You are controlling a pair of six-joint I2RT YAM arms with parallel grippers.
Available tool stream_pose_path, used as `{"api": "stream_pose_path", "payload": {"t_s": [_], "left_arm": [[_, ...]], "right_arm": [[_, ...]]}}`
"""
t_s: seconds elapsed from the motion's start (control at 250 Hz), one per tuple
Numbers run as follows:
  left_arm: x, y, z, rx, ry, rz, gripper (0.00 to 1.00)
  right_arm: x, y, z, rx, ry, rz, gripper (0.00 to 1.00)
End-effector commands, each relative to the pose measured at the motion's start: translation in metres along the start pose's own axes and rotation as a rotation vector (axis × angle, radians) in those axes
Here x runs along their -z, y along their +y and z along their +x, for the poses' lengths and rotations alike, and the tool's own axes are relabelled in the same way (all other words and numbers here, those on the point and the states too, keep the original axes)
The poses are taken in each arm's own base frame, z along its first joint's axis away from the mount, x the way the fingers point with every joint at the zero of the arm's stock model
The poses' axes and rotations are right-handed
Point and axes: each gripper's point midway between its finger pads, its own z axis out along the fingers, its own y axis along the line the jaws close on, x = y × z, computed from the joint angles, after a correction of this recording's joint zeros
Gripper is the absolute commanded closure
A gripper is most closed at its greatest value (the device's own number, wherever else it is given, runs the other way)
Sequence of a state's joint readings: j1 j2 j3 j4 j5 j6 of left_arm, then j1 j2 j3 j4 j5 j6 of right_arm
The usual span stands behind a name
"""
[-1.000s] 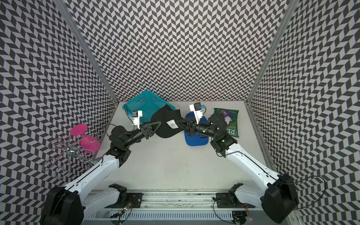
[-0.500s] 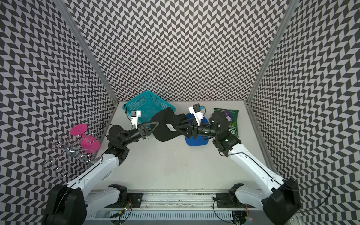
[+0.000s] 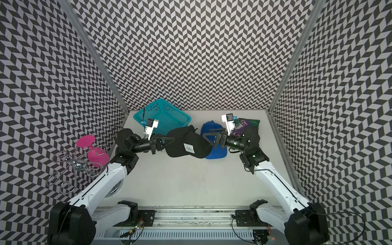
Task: Turn the baseball cap inside out
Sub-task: Turn over the baseball cap.
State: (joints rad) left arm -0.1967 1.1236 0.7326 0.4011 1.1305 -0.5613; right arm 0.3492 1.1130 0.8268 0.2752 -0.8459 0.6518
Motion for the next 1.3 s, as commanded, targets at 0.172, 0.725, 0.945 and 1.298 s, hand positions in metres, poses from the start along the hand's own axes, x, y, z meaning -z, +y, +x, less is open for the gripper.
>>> {"api": "stream_pose_path", "payload": {"t_s": [0.172, 0.725, 0.945, 1.298], "left_arm": [[0.003, 0.009, -0.025, -0.028, -0.092, -0.102, 1.00], [0.004, 0.004, -0.019, 0.005, -0.096, -0.065, 1.00], [0.003, 0.020, -0.001, 0.106, -0.054, -0.109, 1.00], [0.007, 0.035, 0.030, 0.303, -0.034, -0.154, 0.95]], "right_arm": [[0.008, -0.018, -0.003, -0.029, -0.034, 0.116, 0.07], [-0.002, 0.005, 0.002, -0.002, 0.038, -0.073, 0.29], [0.001, 0.011, -0.006, 0.100, 0.000, -0.069, 0.58], [-0.022, -0.012, 0.016, 0.215, 0.098, 0.020, 0.95]]}}
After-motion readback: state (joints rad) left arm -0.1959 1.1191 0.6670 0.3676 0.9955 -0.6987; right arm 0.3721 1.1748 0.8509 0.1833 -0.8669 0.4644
